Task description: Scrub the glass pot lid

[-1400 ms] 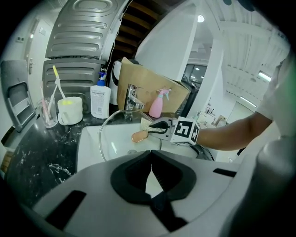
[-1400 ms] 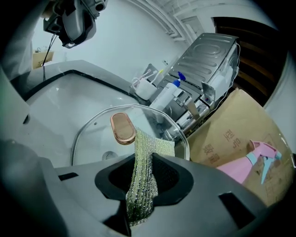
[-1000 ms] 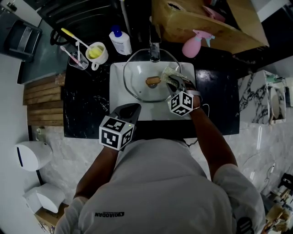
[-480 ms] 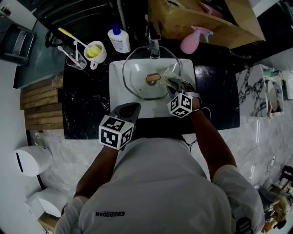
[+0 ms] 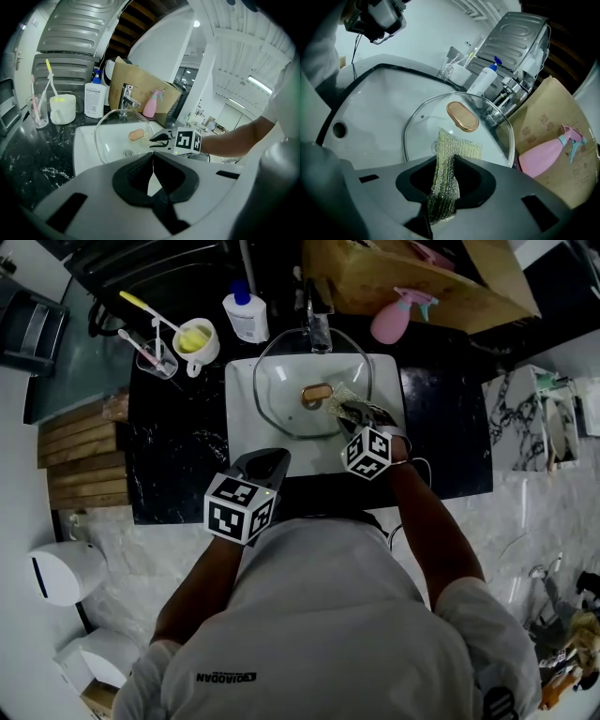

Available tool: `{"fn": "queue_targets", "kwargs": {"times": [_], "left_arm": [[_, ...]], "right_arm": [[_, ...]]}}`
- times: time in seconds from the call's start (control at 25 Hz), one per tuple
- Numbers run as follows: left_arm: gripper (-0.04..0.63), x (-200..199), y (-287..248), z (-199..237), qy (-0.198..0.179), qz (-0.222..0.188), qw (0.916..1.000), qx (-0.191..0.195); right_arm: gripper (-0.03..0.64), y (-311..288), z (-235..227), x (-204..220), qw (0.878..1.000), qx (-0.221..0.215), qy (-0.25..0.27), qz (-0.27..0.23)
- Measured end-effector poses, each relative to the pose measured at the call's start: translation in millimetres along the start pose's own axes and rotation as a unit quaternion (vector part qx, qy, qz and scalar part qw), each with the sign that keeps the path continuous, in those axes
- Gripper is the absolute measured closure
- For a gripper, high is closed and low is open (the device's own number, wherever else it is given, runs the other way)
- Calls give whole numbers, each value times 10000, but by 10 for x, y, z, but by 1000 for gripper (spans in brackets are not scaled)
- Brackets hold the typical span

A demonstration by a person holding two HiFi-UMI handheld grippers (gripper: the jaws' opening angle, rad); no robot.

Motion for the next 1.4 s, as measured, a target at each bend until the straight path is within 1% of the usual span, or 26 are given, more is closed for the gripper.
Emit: {"fn": "queue_targets", "kwargs": {"times": [0.32,0.64,0.84,1.04,1.4], "left_arm": [[580,37,111,90,4,-13,10000,3],[580,29,166,143,19,-64,10000,5],[580,55,194,173,67,-86,9999,-45],[580,64,194,179,111,-132,9998,-106],[580,28,155,174,198,-239,9990,-320]], "right_arm": [[497,-44,99,-79,9998,-171,-98,93],[496,-92,232,-219,9989,-473,37,23],[497,-146,310,-286,9967,-707,406,44],[495,-154,334,-266,9925,-972,739,99],[495,-179,506,-350,9785,-1639,1232,-222]]}}
Point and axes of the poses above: the fingertips, and each gripper's own axes: y backward along the fingers, z to its left, x out of its underside, the point moved 3 cm from there along y, backward along the fingers, and after that the axes turned 10 degrees about -z, right-handed, at the moved point
